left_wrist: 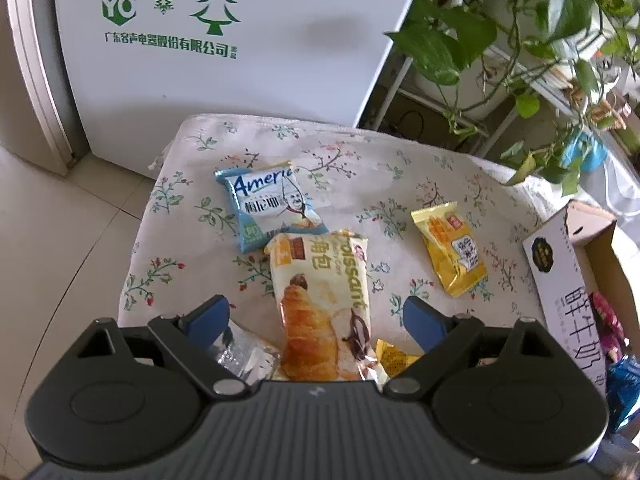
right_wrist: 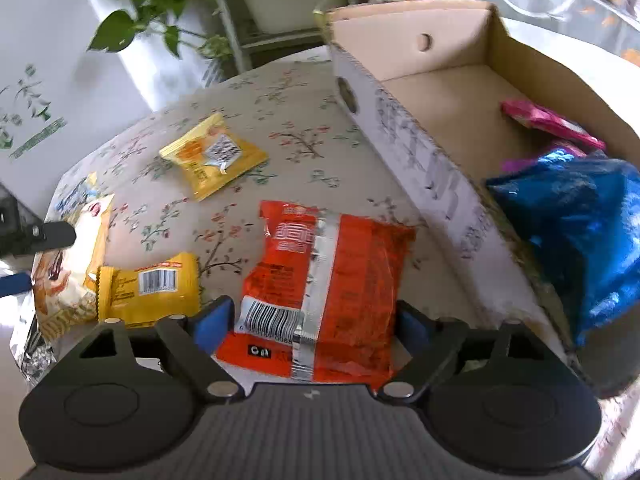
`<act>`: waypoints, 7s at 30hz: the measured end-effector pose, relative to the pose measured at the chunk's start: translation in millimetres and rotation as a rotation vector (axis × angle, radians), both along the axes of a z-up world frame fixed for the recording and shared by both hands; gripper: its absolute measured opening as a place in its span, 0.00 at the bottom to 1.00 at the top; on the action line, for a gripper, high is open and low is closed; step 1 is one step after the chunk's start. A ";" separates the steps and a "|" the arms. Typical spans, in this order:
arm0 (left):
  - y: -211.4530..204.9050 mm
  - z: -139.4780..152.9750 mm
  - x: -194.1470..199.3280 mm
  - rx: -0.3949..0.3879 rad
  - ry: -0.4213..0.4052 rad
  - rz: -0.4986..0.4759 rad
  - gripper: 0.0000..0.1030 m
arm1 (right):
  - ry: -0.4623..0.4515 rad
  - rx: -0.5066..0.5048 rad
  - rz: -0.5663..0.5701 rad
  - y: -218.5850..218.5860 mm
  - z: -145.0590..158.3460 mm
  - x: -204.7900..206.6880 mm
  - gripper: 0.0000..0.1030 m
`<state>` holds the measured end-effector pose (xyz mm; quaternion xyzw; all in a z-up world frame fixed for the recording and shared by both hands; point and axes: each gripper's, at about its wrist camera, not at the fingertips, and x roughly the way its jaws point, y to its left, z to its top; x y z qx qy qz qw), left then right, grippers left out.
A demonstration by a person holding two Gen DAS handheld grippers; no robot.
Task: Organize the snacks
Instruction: 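Lower the right tool onto the red-orange bag and close it, then grasp the croissant bag with the left tool while the right tool lifts the red-orange bag, then carry both bags over the cardboard box, then drop both bags into the box by opening both tools, then move the left tool to the silver bag while the right tool moves to the yellow bag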
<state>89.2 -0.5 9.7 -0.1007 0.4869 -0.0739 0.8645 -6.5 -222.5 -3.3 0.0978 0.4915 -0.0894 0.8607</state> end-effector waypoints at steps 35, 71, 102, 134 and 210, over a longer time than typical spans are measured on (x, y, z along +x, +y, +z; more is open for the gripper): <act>-56.6 -40.1 6.3 0.391 0.003 -0.116 0.99 | 0.111 -0.091 0.267 21.9 -8.5 38.4 1.00; -49.7 2.3 -12.2 0.180 -0.119 -0.142 0.51 | -0.060 0.011 0.337 4.6 43.0 36.4 0.74; -46.8 20.1 -79.5 0.015 -0.158 0.040 0.51 | -0.157 0.038 0.411 -3.0 77.2 24.4 0.74; -193.0 71.6 -83.7 -0.191 -0.225 -0.157 0.51 | -0.384 0.129 0.117 -143.1 157.1 8.7 0.74; -129.2 58.3 -68.5 -0.023 -0.185 -0.192 0.88 | -0.241 0.129 0.099 -111.6 128.2 42.2 0.91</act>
